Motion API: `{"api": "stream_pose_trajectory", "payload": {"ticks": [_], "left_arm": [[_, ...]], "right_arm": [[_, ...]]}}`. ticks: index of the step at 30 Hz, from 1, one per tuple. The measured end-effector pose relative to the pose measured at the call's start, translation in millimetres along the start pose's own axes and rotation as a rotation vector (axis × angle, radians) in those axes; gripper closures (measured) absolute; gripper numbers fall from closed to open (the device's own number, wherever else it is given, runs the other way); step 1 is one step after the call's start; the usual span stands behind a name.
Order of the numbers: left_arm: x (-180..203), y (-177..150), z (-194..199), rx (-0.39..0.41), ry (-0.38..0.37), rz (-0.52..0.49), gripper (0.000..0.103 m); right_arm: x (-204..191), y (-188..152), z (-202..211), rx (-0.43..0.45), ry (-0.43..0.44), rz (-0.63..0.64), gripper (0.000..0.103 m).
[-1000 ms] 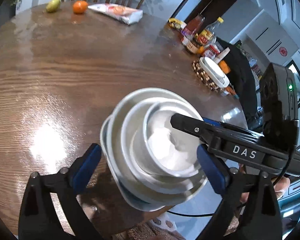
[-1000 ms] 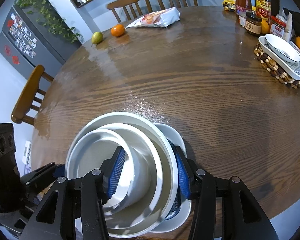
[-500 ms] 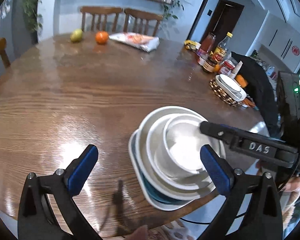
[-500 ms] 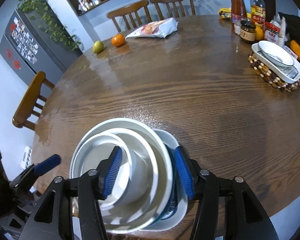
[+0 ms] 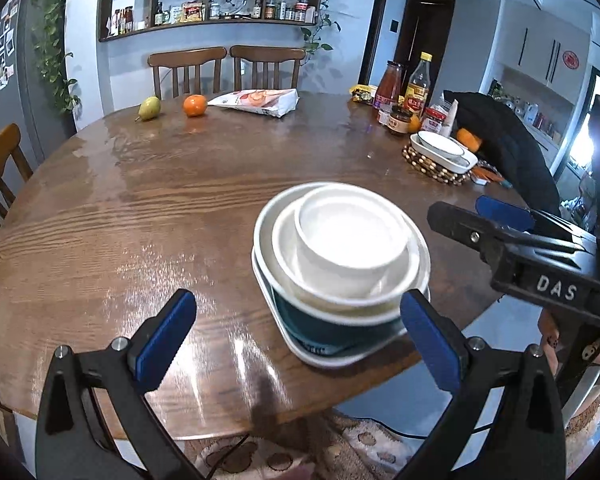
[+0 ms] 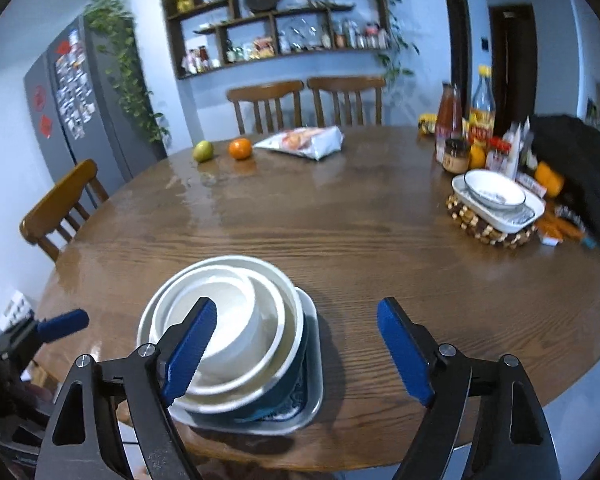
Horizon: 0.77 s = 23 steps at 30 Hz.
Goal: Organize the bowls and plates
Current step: 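Open the right gripper and withdraw it from the bowl stack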
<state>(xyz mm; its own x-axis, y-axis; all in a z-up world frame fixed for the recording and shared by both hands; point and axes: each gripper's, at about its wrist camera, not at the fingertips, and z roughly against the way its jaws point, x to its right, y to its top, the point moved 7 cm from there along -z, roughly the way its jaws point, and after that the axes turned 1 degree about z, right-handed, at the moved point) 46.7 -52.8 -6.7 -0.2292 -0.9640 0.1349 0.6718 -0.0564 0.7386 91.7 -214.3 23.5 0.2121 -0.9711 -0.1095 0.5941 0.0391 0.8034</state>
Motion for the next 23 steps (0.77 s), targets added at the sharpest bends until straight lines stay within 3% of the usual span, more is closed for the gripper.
{"api": "stream_pose_trajectory", "payload": {"ticks": [4, 13, 23], "left_arm": [[-3, -12, 1, 0.004, 0.036, 0.011, 0.001], [-5, -30, -2, -0.012, 0.058, 0.025, 0.001], [-6, -35, -3, -0.021, 0.074, 0.039, 0.001]], "right_arm": [[-3, -16, 7, 0.008, 0.04, -0.002, 0.02], [-2, -45, 8, 0.019, -0.047, 0.047, 0.02], [-11, -55, 6, 0.009, -0.034, 0.092, 0.02]]}}
